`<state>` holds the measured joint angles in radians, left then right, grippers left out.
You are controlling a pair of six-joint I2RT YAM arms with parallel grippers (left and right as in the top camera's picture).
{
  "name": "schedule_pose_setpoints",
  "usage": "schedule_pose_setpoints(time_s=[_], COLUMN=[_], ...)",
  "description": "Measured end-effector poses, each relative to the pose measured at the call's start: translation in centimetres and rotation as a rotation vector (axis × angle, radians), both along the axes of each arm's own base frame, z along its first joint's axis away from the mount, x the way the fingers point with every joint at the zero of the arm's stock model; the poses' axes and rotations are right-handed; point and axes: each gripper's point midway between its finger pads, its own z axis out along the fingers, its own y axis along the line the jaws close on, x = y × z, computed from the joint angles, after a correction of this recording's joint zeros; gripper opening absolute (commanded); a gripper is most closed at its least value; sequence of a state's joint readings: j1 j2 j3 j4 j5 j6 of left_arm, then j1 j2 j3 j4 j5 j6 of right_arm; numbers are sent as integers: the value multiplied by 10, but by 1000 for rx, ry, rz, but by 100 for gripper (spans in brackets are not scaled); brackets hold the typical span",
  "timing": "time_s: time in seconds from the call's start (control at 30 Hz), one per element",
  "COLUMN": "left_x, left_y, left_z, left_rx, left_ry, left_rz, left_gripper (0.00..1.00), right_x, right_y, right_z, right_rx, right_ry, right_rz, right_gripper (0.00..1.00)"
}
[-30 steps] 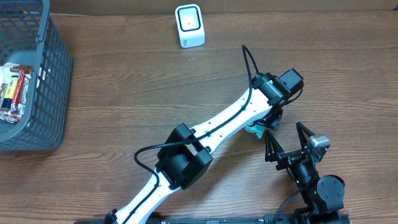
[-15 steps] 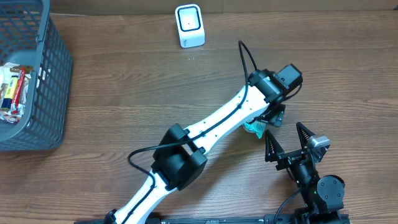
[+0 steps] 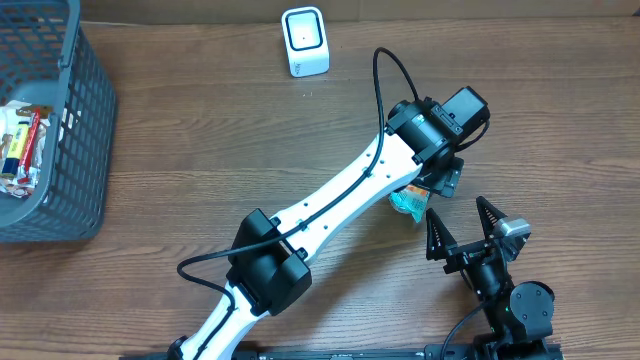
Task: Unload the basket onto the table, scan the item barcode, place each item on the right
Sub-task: 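Lower the tissue pack onto the table and open the left gripper, then move the left gripper back into the grey basket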
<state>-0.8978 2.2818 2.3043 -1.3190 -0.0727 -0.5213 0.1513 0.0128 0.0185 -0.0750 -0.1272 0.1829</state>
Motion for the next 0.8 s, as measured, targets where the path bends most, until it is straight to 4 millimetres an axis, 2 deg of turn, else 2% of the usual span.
schedule_pose_setpoints(time_s=[0.17, 0.63, 0.8], left_x=[9, 64, 75], left_y=[17, 109, 144], left_z=[-2, -4, 3], left_rx=[23, 47, 44], left_ry=[17, 106, 135], left_rz=[28, 250, 317], left_gripper=[100, 100, 100], right_x=[0, 0, 0], right_y=[0, 0, 0], right_z=[0, 0, 0], right_rx=[0, 0, -1], right_ry=[0, 0, -1], right_rz=[0, 0, 0], right_gripper=[100, 100, 100])
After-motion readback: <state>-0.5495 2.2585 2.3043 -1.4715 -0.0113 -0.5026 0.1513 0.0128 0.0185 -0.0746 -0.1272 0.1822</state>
